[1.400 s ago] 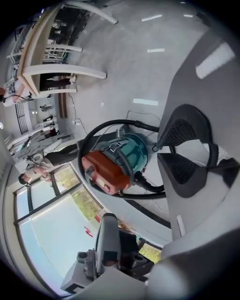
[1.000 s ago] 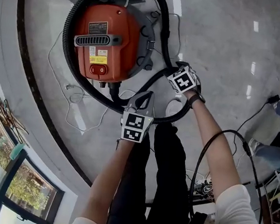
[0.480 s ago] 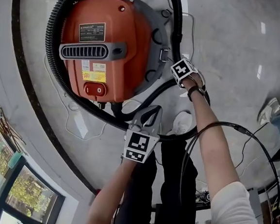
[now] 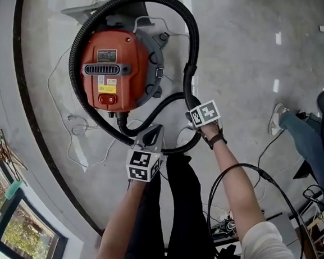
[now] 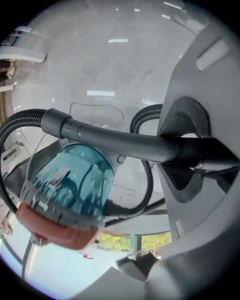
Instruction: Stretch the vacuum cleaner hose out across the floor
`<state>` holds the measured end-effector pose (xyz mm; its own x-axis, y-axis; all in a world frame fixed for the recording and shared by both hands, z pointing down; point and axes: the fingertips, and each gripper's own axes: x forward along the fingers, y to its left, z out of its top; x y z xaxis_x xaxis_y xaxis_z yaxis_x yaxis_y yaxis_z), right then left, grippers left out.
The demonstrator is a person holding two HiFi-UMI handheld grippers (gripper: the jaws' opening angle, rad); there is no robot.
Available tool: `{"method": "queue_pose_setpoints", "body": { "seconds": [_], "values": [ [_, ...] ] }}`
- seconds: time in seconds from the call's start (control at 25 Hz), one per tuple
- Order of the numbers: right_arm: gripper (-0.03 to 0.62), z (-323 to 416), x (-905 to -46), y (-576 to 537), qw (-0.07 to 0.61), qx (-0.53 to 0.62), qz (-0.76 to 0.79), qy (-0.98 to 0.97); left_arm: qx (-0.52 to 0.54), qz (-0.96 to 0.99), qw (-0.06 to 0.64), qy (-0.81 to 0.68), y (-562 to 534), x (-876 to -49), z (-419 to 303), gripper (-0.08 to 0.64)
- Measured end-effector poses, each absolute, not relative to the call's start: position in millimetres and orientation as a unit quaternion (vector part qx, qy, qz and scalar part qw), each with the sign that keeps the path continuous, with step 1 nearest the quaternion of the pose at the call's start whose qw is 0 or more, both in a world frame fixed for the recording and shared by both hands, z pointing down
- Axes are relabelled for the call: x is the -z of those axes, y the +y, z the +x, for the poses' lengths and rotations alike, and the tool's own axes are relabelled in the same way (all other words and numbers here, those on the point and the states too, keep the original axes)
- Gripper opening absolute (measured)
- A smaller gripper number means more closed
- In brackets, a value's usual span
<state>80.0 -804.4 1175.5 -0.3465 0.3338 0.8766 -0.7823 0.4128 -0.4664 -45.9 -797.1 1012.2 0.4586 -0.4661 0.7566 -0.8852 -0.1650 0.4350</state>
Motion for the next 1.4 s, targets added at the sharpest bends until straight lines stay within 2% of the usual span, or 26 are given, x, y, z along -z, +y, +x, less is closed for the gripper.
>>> {"method": "queue_pose_setpoints", "body": {
  "seconds": [0.16,0.36,0.52,0.68,0.84,0.92,1.08,1.12,1.2,1.24,1.28,1.32,1.4],
  "values": [
    [0.147,107,-1053,-764,0.543,-0.482,0.162,-0.668,-0.208,0.740,0.445,-0.460,-800,-938,-24,0.002],
    [0.147,107,-913,-718,0.601,-0.311,0.068,-0.733,-0.169,0.751,0.443,-0.459,-801,-850,-5,0.003],
    [0.147,70,-828,-665,0.569,-0.366,0.061,-0.734,-0.141,0.740,0.462,-0.468,-765,-792,-13,0.023],
    [0.149,37,-775,-636,0.566,-0.332,0.059,-0.752,-0.116,0.738,0.479,-0.460,-724,-740,-42,0.065],
    [0.149,14,-727,-602,0.569,-0.320,0.086,-0.752,-0.082,0.751,0.482,-0.444,-709,-694,-85,0.160],
    [0.149,-1,-706,-575,0.572,-0.313,0.106,-0.751,-0.039,0.752,0.510,-0.415,-695,-675,-110,0.270],
    [0.149,-22,-660,-513,0.576,-0.303,0.131,-0.748,0.099,0.737,0.612,-0.269,-692,-628,-118,0.484],
    [0.149,-25,-650,-498,0.580,-0.300,0.133,-0.746,0.121,0.741,0.616,-0.240,-702,-616,-117,0.499],
    [0.150,-26,-636,-469,0.593,-0.290,0.128,-0.740,0.150,0.749,0.615,-0.196,-718,-594,-115,0.493],
    [0.150,-25,-632,-458,0.596,-0.287,0.128,-0.739,0.159,0.749,0.618,-0.177,-723,-584,-111,0.413],
    [0.150,-23,-630,-449,0.594,-0.290,0.136,-0.738,0.167,0.748,0.623,-0.155,-725,-570,-102,0.181],
    [0.150,-18,-627,-441,0.587,-0.299,0.152,-0.737,0.172,0.751,0.625,-0.129,-723,-554,-86,0.133],
    [0.150,-3,-622,-424,0.570,-0.317,0.207,-0.729,0.163,0.767,0.617,-0.074,-707,-523,-42,0.114]
  ]
}}
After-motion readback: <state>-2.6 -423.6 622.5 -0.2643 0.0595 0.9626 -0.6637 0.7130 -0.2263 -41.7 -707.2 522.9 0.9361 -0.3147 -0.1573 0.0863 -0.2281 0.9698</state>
